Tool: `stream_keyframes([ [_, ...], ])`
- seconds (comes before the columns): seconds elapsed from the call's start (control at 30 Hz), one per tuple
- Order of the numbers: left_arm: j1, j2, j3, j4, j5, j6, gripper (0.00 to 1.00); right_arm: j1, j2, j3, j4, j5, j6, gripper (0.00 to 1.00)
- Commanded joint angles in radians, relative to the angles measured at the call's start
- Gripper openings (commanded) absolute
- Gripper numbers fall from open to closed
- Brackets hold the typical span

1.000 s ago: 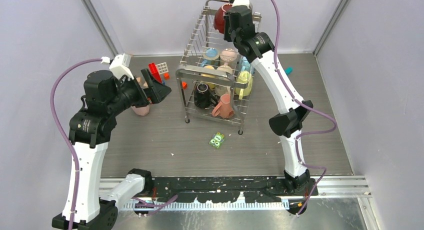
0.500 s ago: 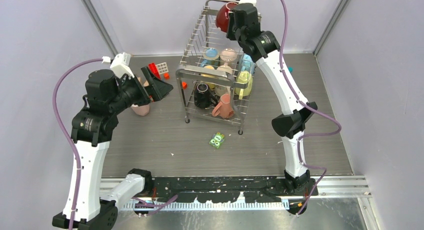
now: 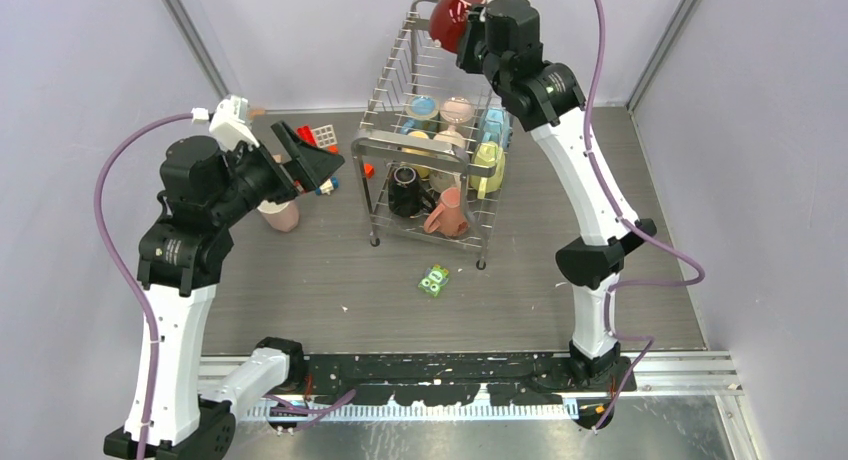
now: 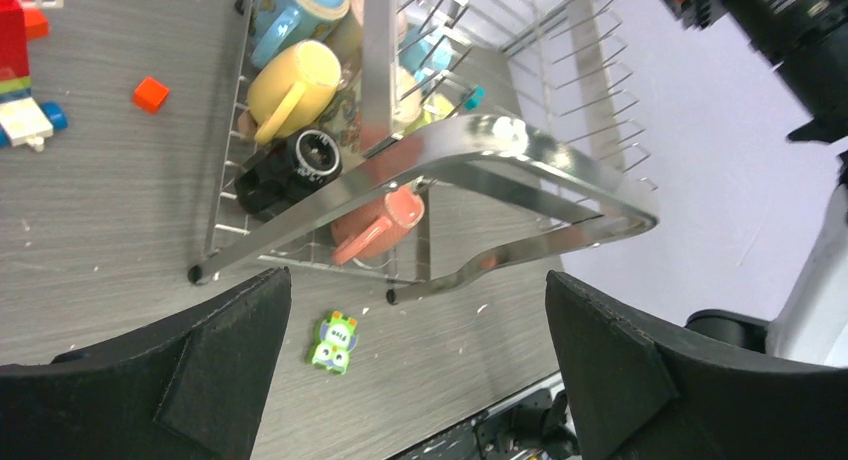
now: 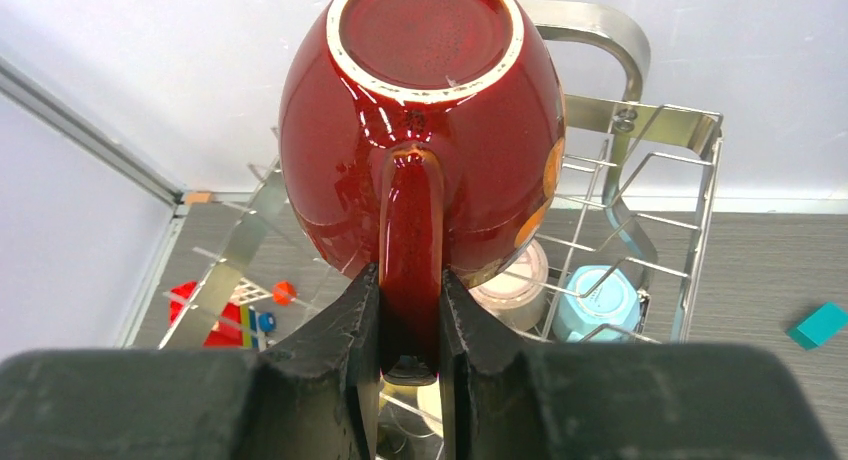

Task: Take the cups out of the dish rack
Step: Unload the cup from the dish rack.

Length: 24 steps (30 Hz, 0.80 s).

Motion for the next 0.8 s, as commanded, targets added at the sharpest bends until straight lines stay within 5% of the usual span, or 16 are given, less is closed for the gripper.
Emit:
stream_keyframes([
  [0.0,-0.002,0.008,0.064,0.117,0.031,-0.062,1.0,0.038,-0.132,0.009,0.166,-0.004,0.009,0.01],
  [0.43,-0.003,-0.015,-0.055,0.488,0.117,-0.31,1.0,0.151,-0.355,-0.2,0.185,-0.141,0.109,0.01],
  [0.77,-0.003,0.023,-0.153,0.834,0.119,-0.562,1.0,0.159,-0.503,-0.429,0.296,-0.396,0.289,0.01],
])
